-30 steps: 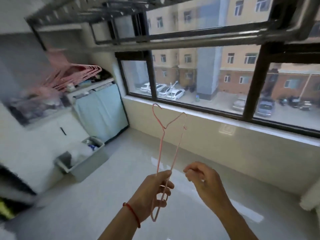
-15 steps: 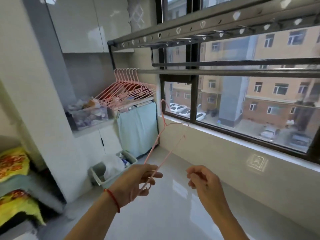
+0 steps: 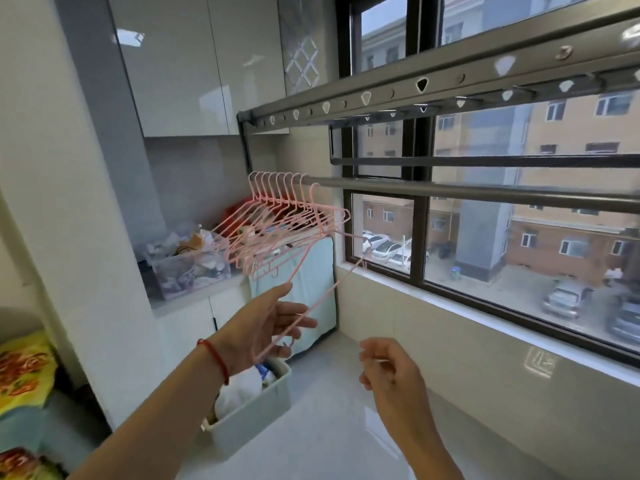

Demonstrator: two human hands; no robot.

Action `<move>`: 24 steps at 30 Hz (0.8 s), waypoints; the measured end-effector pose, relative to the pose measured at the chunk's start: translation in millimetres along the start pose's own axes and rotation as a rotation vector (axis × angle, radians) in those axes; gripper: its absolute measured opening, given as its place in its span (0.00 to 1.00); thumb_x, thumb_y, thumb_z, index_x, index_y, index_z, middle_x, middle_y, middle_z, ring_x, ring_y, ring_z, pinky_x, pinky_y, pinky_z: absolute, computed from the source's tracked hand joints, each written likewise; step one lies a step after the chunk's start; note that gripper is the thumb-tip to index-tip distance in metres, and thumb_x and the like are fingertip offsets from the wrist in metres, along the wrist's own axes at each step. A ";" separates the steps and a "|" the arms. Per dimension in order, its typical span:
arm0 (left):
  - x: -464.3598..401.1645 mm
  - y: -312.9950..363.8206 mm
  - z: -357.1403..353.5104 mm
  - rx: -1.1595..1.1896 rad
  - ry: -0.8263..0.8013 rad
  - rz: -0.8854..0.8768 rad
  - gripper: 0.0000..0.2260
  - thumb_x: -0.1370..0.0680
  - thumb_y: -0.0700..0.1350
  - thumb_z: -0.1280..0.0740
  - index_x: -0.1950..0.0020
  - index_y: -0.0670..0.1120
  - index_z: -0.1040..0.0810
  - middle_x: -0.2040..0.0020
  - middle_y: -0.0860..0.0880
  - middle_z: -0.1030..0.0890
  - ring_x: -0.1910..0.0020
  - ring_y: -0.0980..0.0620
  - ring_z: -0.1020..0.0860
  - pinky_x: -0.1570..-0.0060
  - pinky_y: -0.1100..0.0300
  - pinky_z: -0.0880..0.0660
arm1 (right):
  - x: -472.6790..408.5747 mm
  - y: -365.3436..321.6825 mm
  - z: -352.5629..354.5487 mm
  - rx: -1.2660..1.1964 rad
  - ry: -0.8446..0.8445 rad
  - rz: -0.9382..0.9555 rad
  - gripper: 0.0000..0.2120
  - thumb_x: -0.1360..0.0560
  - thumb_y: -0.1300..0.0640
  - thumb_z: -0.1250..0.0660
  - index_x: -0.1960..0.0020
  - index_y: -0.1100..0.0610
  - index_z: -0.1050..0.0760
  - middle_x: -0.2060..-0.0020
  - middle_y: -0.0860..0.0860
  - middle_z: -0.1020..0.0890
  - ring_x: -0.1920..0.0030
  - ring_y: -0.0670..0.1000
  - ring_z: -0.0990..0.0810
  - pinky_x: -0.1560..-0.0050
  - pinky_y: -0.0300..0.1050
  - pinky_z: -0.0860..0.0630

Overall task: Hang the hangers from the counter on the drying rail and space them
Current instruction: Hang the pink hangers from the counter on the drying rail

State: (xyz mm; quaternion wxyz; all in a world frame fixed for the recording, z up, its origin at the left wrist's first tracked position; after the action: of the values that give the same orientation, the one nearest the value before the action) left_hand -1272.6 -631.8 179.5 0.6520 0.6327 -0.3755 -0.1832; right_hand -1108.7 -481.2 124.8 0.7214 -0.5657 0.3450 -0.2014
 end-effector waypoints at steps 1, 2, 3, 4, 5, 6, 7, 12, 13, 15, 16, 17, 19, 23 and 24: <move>-10.1 8.6 5.6 -0.010 -0.008 -0.014 0.29 0.19 0.61 0.38 0.33 0.37 0.23 0.41 0.38 0.15 0.58 0.48 0.23 0.60 0.54 0.26 | -11.2 -2.4 -4.8 0.001 0.000 0.012 0.08 0.20 0.59 0.35 0.49 0.47 0.21 0.57 0.43 0.17 0.62 0.47 0.17 0.54 0.47 0.18; -19.9 16.6 10.8 -0.022 -0.023 -0.027 0.29 0.19 0.61 0.39 0.33 0.37 0.23 0.41 0.39 0.15 0.58 0.48 0.23 0.60 0.54 0.26 | -21.3 -4.8 -9.7 0.006 0.003 0.024 0.08 0.20 0.59 0.35 0.49 0.46 0.21 0.57 0.42 0.17 0.62 0.47 0.17 0.54 0.47 0.18; -29.5 23.4 15.3 -0.031 -0.041 -0.035 0.28 0.19 0.60 0.40 0.33 0.37 0.22 0.40 0.39 0.15 0.57 0.48 0.23 0.60 0.54 0.25 | -30.2 -6.6 -14.1 0.014 0.004 0.033 0.08 0.20 0.58 0.35 0.49 0.46 0.21 0.57 0.41 0.17 0.62 0.47 0.17 0.53 0.47 0.18; -39.2 29.3 19.8 -0.032 -0.059 -0.040 0.28 0.18 0.59 0.41 0.33 0.37 0.22 0.40 0.39 0.16 0.57 0.48 0.23 0.60 0.54 0.25 | -38.7 -8.0 -18.7 0.021 0.008 0.043 0.08 0.20 0.58 0.35 0.49 0.46 0.21 0.57 0.41 0.18 0.61 0.47 0.17 0.53 0.48 0.18; -48.7 35.0 23.6 -0.030 -0.077 -0.047 0.28 0.18 0.59 0.41 0.33 0.37 0.22 0.40 0.38 0.16 0.57 0.48 0.23 0.60 0.54 0.25 | -47.5 -8.8 -23.0 0.030 0.014 0.050 0.08 0.20 0.58 0.35 0.49 0.45 0.21 0.57 0.41 0.18 0.61 0.48 0.17 0.53 0.49 0.18; -58.9 40.1 27.7 -0.034 -0.092 -0.057 0.28 0.18 0.59 0.41 0.33 0.37 0.22 0.39 0.38 0.16 0.57 0.48 0.23 0.60 0.54 0.25 | -56.2 -9.2 -27.0 0.041 0.023 0.055 0.08 0.20 0.58 0.35 0.50 0.45 0.21 0.57 0.41 0.18 0.61 0.48 0.17 0.53 0.50 0.18; -68.8 44.6 31.8 -0.042 -0.103 -0.070 0.28 0.18 0.59 0.42 0.33 0.37 0.22 0.40 0.38 0.16 0.57 0.48 0.23 0.60 0.54 0.25 | -64.7 -8.5 -31.0 0.053 0.034 0.058 0.09 0.20 0.58 0.35 0.50 0.44 0.21 0.56 0.41 0.18 0.61 0.48 0.17 0.54 0.51 0.17; -118.8 63.8 51.2 -0.057 -0.144 -0.114 0.26 0.18 0.58 0.42 0.35 0.38 0.20 0.41 0.38 0.16 0.58 0.48 0.23 0.60 0.54 0.25 | -100.3 -2.8 -54.2 0.089 0.088 0.046 0.12 0.20 0.61 0.35 0.52 0.44 0.21 0.57 0.41 0.18 0.60 0.48 0.17 0.52 0.52 0.17; -127.3 67.4 54.5 -0.061 -0.159 -0.114 0.26 0.18 0.58 0.42 0.36 0.38 0.20 0.41 0.38 0.16 0.58 0.48 0.23 0.60 0.54 0.25 | -106.5 -1.7 -59.9 0.097 0.099 0.042 0.13 0.21 0.62 0.35 0.52 0.44 0.20 0.57 0.41 0.17 0.60 0.48 0.17 0.52 0.52 0.17; -145.0 73.8 61.4 -0.081 -0.181 -0.112 0.26 0.18 0.58 0.42 0.36 0.38 0.20 0.42 0.38 0.15 0.57 0.48 0.23 0.60 0.54 0.26 | -118.0 -0.6 -71.6 0.114 0.120 0.044 0.12 0.21 0.62 0.35 0.52 0.45 0.20 0.57 0.41 0.17 0.60 0.49 0.18 0.52 0.55 0.17; -154.0 76.2 65.3 -0.091 -0.188 -0.108 0.26 0.18 0.58 0.41 0.35 0.38 0.21 0.42 0.39 0.15 0.57 0.48 0.23 0.60 0.54 0.26 | -123.5 -0.4 -77.4 0.121 0.131 0.050 0.12 0.21 0.62 0.34 0.52 0.45 0.20 0.57 0.41 0.17 0.60 0.49 0.18 0.52 0.56 0.17; -161.7 78.1 68.9 -0.098 -0.192 -0.101 0.26 0.18 0.59 0.41 0.35 0.38 0.21 0.42 0.39 0.15 0.58 0.48 0.23 0.60 0.54 0.26 | -129.1 0.2 -83.1 0.127 0.143 0.057 0.11 0.21 0.62 0.34 0.53 0.45 0.20 0.56 0.41 0.17 0.59 0.50 0.18 0.52 0.56 0.18; -175.2 80.2 75.0 -0.105 -0.195 -0.085 0.26 0.19 0.59 0.40 0.35 0.38 0.21 0.43 0.39 0.14 0.57 0.48 0.23 0.60 0.54 0.27 | -138.7 2.0 -94.3 0.147 0.160 0.059 0.10 0.21 0.61 0.33 0.53 0.45 0.20 0.55 0.41 0.17 0.58 0.50 0.18 0.52 0.56 0.18; -195.4 83.9 83.9 -0.104 -0.196 -0.077 0.25 0.18 0.58 0.40 0.36 0.38 0.21 0.45 0.39 0.14 0.57 0.47 0.23 0.62 0.54 0.28 | -150.5 7.8 -114.3 0.219 0.153 0.058 0.10 0.21 0.61 0.34 0.53 0.46 0.21 0.54 0.39 0.17 0.58 0.48 0.18 0.52 0.53 0.18; -199.8 84.5 85.5 -0.104 -0.196 -0.078 0.25 0.19 0.58 0.39 0.35 0.38 0.22 0.45 0.39 0.14 0.57 0.47 0.23 0.63 0.54 0.28 | -152.9 10.3 -117.4 0.232 0.152 0.053 0.11 0.21 0.61 0.34 0.53 0.45 0.21 0.55 0.39 0.17 0.58 0.48 0.18 0.52 0.53 0.18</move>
State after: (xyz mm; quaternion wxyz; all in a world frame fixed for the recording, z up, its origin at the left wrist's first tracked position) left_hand -1484.3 -536.7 202.3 0.6364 0.5913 -0.4027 -0.2886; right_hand -1299.0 -453.7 141.9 0.7587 -0.4524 0.3879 -0.2633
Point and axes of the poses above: each hand's wrist, its own x-axis away from the middle knuckle, its own z-axis out of the back of the hand, y = z × x, the point moved 8 cm from there along -x, towards the middle knuckle
